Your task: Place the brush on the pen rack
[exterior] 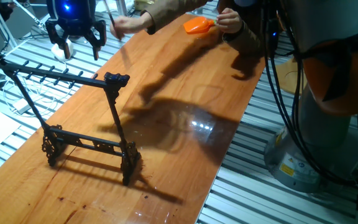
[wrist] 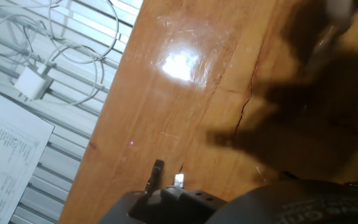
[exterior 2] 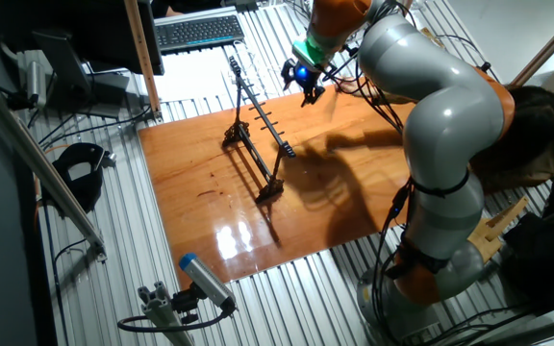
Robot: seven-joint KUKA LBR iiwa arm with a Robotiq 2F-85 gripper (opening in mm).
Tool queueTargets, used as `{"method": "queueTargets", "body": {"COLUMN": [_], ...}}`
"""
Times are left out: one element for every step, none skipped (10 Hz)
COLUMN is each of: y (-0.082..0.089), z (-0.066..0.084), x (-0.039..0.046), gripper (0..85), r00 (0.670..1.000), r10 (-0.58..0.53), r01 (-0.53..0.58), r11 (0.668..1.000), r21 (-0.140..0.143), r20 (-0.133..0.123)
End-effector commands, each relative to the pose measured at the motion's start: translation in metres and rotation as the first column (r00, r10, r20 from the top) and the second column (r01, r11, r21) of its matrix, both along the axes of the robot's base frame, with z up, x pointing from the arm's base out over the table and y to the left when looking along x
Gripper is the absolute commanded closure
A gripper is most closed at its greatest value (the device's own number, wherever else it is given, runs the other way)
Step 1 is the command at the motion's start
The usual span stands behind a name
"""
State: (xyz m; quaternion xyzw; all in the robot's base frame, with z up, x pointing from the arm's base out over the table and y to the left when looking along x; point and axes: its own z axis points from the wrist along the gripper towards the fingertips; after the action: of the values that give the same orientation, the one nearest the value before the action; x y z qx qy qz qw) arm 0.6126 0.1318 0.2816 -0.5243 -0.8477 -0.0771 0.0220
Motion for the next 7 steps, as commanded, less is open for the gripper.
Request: {"method": "queueTargets", "body": {"y": [0.0, -0.0005, -0.0012, -0.0021, -0.0032, -0.0054, -0.0075], "z": [-0.0004, -0.0008, -0.0015, -0.0022, -0.0024, -0.0026, -0.0043], "x": [0.0001, 0.0003, 0.0005, 0.0006, 0.0011, 0.0018, 0.0026], "gripper": [17.0, 17.0, 17.0, 17.0, 17.0, 17.0, 17.0], "r00": [1.0, 1.0, 1.0, 0.999, 0.999, 0.998, 0.996], "r10": [-0.002, 0.001, -0.001, 0.001, 0.006, 0.008, 0.008], "r01": [0.002, 0.0, 0.002, 0.001, -0.003, -0.004, -0.003], "r11": [1.0, 1.0, 1.0, 1.0, 0.999, 0.998, 0.998], "r21": [-0.006, -0.015, -0.016, -0.029, -0.046, -0.056, -0.061], "r20": [0.005, 0.012, 0.027, 0.038, 0.053, 0.067, 0.085]}}
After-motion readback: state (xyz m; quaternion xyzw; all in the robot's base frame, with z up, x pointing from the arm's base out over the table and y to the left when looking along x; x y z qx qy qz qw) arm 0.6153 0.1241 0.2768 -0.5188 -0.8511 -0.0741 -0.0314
